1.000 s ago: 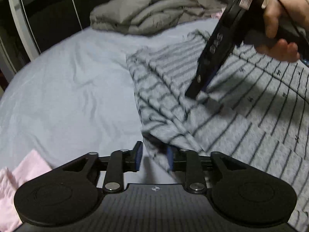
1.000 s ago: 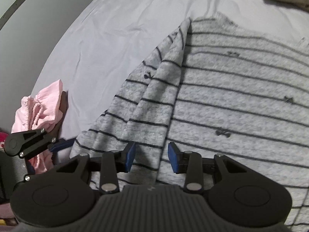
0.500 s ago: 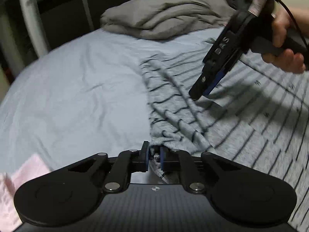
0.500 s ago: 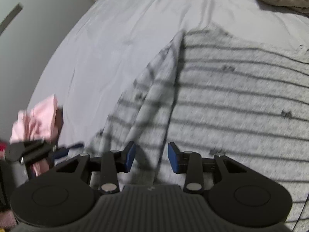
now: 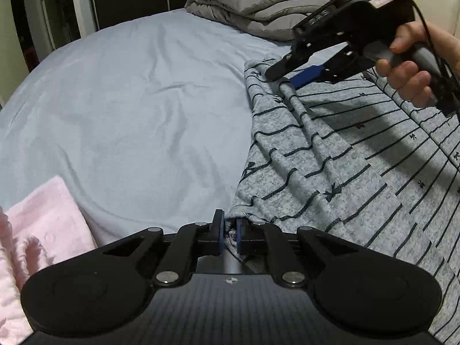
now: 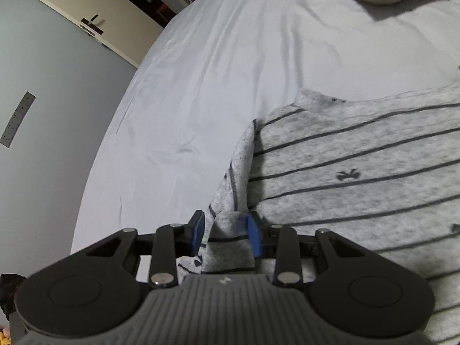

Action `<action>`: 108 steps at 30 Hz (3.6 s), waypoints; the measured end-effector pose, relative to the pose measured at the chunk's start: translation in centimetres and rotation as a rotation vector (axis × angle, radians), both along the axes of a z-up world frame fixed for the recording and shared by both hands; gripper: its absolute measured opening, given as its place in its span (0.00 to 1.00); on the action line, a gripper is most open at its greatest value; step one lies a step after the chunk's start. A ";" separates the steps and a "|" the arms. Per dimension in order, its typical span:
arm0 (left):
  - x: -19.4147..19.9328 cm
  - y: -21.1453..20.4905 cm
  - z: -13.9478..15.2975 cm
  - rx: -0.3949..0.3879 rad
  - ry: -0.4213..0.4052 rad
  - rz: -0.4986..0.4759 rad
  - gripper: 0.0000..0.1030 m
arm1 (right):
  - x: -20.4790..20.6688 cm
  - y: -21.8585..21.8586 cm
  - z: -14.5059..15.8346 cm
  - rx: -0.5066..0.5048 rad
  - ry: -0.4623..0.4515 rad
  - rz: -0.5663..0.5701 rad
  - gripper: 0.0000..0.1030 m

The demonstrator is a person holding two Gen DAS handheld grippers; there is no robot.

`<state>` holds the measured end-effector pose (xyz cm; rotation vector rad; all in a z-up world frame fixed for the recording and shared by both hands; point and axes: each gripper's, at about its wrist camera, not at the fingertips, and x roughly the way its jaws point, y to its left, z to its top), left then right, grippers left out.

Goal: Fold clothes

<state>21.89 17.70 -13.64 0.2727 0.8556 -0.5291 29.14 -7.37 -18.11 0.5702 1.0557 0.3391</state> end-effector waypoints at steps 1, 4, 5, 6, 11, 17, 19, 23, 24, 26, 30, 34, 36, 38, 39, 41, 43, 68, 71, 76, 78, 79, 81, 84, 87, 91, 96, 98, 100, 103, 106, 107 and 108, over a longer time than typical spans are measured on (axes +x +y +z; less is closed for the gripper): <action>0.0 0.1 0.0 -0.002 0.003 0.002 0.06 | 0.1 0.2 0.0 -0.024 -0.002 0.004 0.06; 0.2 0.7 0.0 -0.037 0.023 0.027 0.06 | 0.0 -0.1 0.2 -0.059 -0.010 -0.012 0.06; 0.3 1.0 0.0 -0.052 0.031 0.038 0.05 | 0.0 -0.3 0.3 -0.067 -0.012 -0.019 0.06; 0.4 1.4 -0.1 -0.063 0.038 0.046 0.05 | -0.1 -0.5 0.4 -0.075 -0.015 -0.027 0.06; 0.6 1.8 -0.1 -0.080 0.051 0.054 0.05 | -0.4 -1.5 1.0 -0.117 -0.028 -0.064 0.08; 0.5 2.5 0.7 -0.116 0.082 0.091 0.12 | -0.7 -2.7 1.8 -0.163 -0.043 -0.103 0.42; 0.2 2.6 1.3 -0.113 0.092 0.103 0.15 | -1.5 -3.1 2.3 -0.152 -0.037 -0.088 0.42; -0.3 3.2 2.7 -0.090 0.122 0.156 0.18 | -3.7 -4.0 3.4 -0.154 -0.007 -0.052 0.42; -0.6 3.5 3.1 -0.099 0.129 0.168 0.18 | -4.4 -4.0 3.6 -0.160 0.001 -0.036 0.42; -1.3 4.0 4.0 -0.119 0.136 0.190 0.18 | -6.1 -4.0 4.0 -0.176 0.018 0.002 0.42; -3.4 4.1 5.6 -0.162 0.175 0.218 0.18 | -10.2 -3.7 4.7 -0.185 0.064 0.076 0.42; -6.7 3.4 6.6 -0.160 0.211 0.188 0.18 | -14.6 -2.8 5.5 -0.190 0.080 0.153 0.42; -8.8 2.9 6.7 -0.149 0.239 0.156 0.18 | -16.8 -2.2 5.9 -0.189 0.076 0.195 0.42; -11.0 2.4 6.8 -0.134 0.253 0.135 0.18 | -19.1 -1.6 6.2 -0.184 0.072 0.233 0.42; -11.9 2.2 6.8 -0.128 0.259 0.128 0.18 | -20.4 -1.3 6.2 -0.176 0.070 0.247 0.42; -13.7 1.9 6.7 -0.128 0.262 0.131 0.18 | -23.1 -0.6 6.2 -0.165 0.069 0.274 0.42; -15.6 1.6 6.5 -0.131 0.266 0.144 0.18 | -25.8 0.2 6.0 -0.166 0.062 0.308 0.41; -23.0 1.6 2.7 -0.135 0.291 0.228 0.18 | -34.7 3.5 2.5 -0.435 -0.081 0.391 0.02; -23.1 0.9 2.5 -0.134 0.292 0.189 0.19 | -34.7 1.8 1.2 -0.440 -0.020 0.359 0.00; -22.8 -0.3 2.9 -0.147 0.239 0.177 0.39 | -34.9 0.6 1.8 -0.352 -0.029 0.313 0.06; -22.4 -0.6 2.8 -0.159 0.243 0.187 0.39 | -35.0 0.6 2.4 -0.331 -0.050 0.320 0.12; -22.2 -0.7 2.7 -0.159 0.254 0.185 0.39 | -35.0 0.8 2.5 -0.325 -0.057 0.328 0.26; -22.1 -1.3 2.5 -0.145 0.261 0.172 0.39 | -35.3 1.3 2.9 -0.316 -0.081 0.343 0.51; -22.3 -2.7 2.1 -0.099 0.257 0.146 0.28 | -36.0 2.4 3.1 -0.338 -0.122 0.386 0.47; -22.8 -3.9 1.8 -0.064 0.249 0.112 0.06 | -36.6 3.0 3.3 -0.354 -0.163 0.435 0.43; -24.2 -5.4 2.8 -0.064 0.189 -0.005 0.01 | -37.1 4.0 2.7 -0.376 -0.177 0.485 0.37; -24.8 -6.7 2.7 -0.093 0.232 -0.104 0.01 | -37.3 4.8 1.3 -0.401 -0.177 0.508 0.12; -24.8 -6.8 2.4 -0.091 0.276 -0.115 0.02 | -37.4 4.8 1.6 -0.404 -0.173 0.510 0.07; -24.9 -6.3 2.7 -0.098 0.268 -0.111 0.05 | -37.4 4.4 1.7 -0.396 -0.142 0.494 0.05; -24.1 -4.2 3.8 -0.167 0.240 -0.018 0.16 | -37.4 3.6 1.7 -0.401 -0.087 0.470 0.00; -22.5 -1.7 4.0 -0.256 0.250 0.138 0.24 | -37.6 2.6 1.7 -0.409 -0.042 0.436 0.00; -22.0 -1.1 3.9 -0.265 0.259 0.178 0.24 | -37.7 2.2 1.8 -0.401 -0.032 0.426 0.00; -21.7 -0.7 3.7 -0.268 0.272 0.204 0.24 | -37.8 1.8 1.9 -0.388 -0.032 0.419 0.00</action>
